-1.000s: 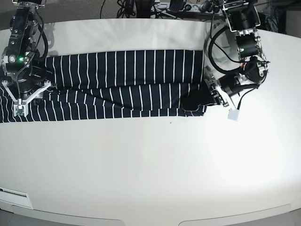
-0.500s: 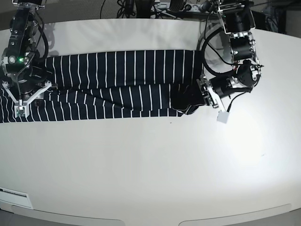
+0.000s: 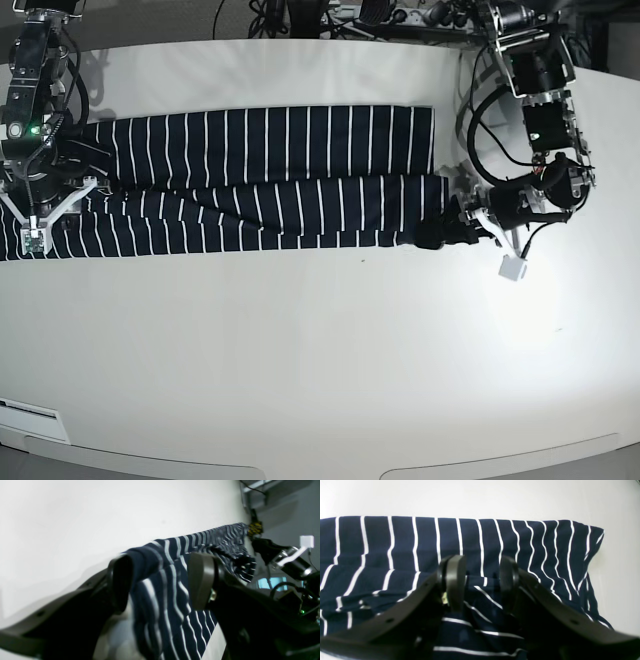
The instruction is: Fold the T-shirt properly
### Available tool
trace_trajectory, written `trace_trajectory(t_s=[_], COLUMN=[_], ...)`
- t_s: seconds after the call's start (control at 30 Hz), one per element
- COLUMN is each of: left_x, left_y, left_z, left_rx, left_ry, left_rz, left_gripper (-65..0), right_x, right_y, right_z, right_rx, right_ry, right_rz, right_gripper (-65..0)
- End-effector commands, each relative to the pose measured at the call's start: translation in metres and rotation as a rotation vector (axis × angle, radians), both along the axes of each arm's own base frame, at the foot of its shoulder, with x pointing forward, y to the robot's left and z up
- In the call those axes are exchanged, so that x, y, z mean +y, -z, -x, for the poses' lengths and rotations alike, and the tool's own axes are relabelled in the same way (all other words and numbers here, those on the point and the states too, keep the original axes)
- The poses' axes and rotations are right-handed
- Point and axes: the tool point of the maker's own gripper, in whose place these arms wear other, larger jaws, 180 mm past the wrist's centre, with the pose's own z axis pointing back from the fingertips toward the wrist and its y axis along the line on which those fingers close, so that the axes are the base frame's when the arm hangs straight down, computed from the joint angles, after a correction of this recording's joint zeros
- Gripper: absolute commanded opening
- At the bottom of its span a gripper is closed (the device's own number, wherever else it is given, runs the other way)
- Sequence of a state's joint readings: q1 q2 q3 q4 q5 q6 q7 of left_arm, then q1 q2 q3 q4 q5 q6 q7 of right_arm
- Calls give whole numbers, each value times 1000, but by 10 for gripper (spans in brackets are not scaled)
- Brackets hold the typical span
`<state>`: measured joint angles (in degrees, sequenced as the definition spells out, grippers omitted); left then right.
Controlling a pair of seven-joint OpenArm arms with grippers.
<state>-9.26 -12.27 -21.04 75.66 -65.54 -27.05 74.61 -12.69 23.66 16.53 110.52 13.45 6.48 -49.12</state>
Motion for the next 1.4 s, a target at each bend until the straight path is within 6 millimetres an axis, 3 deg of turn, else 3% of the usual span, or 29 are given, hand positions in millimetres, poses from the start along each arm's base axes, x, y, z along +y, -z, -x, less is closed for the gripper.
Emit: trace_trajectory(t_s=[0.0, 0.23, 0.47, 0.6, 0.83, 0.9, 1.0, 1.13, 1.37], left_x=[3, 17, 18, 25, 72, 83, 96, 101, 93], left_y=[-13, 0, -17, -22, -37, -44, -57, -67, -75], left_z=[-11, -18, -35, -37, -38, -36, -34, -32, -27], left_rx=[-36, 28, 9, -9, -52, -67, -97, -119, -151], left_ry=[-16, -87, -91, -92, -115, -106, -86, -66, -9], left_rz=[2, -78, -79, -88, -187, -200, -210, -204, -165], left_gripper=[-275, -276, -276, -276, -276, -276, -276, -276, -276], right_x=[-4, -2, -1, 34, 60, 83, 135, 173, 253], right_y=[-16, -15, -12, -8, -50, -53, -59, -57, 4], right_z=[-7, -7, -5, -9, -37, -34, -15, -3, 24], right_rx=[-50, -50, -34, -25, -149, -138, -130, -116, 84], right_ry=[-9, -11, -23, -186, -342, -453, -656, -756, -899], right_rz=[27, 19, 19, -95, -128, -213, -437, -564, -457], right_gripper=[-393, -393, -393, -394, -414, -443, -650, -650, -650])
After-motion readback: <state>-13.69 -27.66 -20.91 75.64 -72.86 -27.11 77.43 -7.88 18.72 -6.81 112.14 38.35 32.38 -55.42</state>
